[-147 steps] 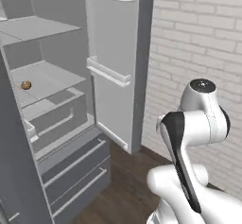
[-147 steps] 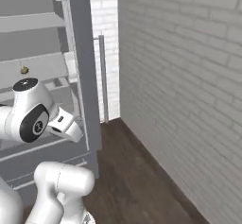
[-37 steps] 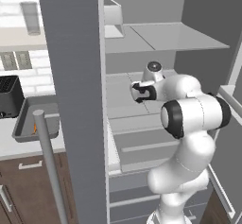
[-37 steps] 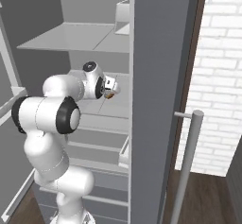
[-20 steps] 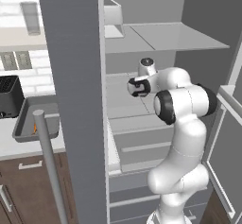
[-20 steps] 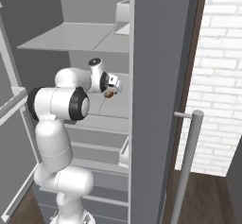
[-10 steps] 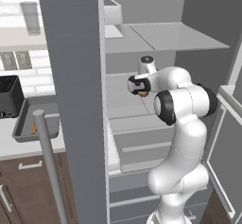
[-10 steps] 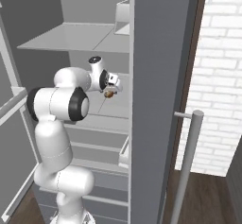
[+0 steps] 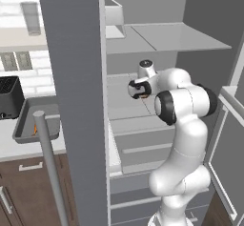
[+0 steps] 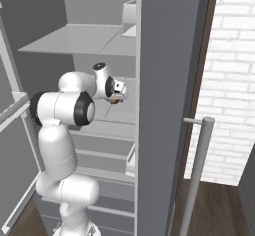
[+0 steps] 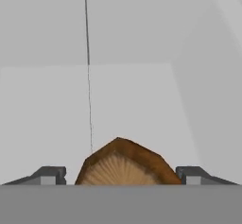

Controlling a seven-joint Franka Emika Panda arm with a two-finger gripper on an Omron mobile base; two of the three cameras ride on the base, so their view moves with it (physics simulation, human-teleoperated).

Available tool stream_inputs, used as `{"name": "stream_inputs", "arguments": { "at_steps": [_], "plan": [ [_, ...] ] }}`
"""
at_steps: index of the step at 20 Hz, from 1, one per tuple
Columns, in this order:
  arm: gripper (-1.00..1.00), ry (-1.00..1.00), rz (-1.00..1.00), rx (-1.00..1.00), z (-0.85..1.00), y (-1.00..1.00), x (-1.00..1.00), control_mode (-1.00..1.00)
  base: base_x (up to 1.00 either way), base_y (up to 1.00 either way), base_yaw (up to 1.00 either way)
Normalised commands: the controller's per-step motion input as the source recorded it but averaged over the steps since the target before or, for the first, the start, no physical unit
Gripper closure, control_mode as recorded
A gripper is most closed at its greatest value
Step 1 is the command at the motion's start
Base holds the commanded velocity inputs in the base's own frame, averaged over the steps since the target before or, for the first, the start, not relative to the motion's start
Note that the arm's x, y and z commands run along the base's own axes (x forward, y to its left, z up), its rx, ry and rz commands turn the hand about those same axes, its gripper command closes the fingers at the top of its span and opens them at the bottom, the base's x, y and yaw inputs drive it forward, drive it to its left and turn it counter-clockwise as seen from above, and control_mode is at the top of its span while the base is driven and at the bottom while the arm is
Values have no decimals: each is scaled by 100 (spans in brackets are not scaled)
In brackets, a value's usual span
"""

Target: Place one mushroom and one chicken drumstick in each tupperware on the nearby counter, to pack two identical lunches.

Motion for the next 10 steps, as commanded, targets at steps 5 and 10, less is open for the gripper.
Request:
{"name": "stream_inputs", "arguments": {
  "at_steps": [5,10],
  "plan": [
    [100,-1,0,-1,-23,-1,-8,-100,0,0,0],
    [100,0,0,0,0,0,0,-100,0,0,0]
  ]
}}
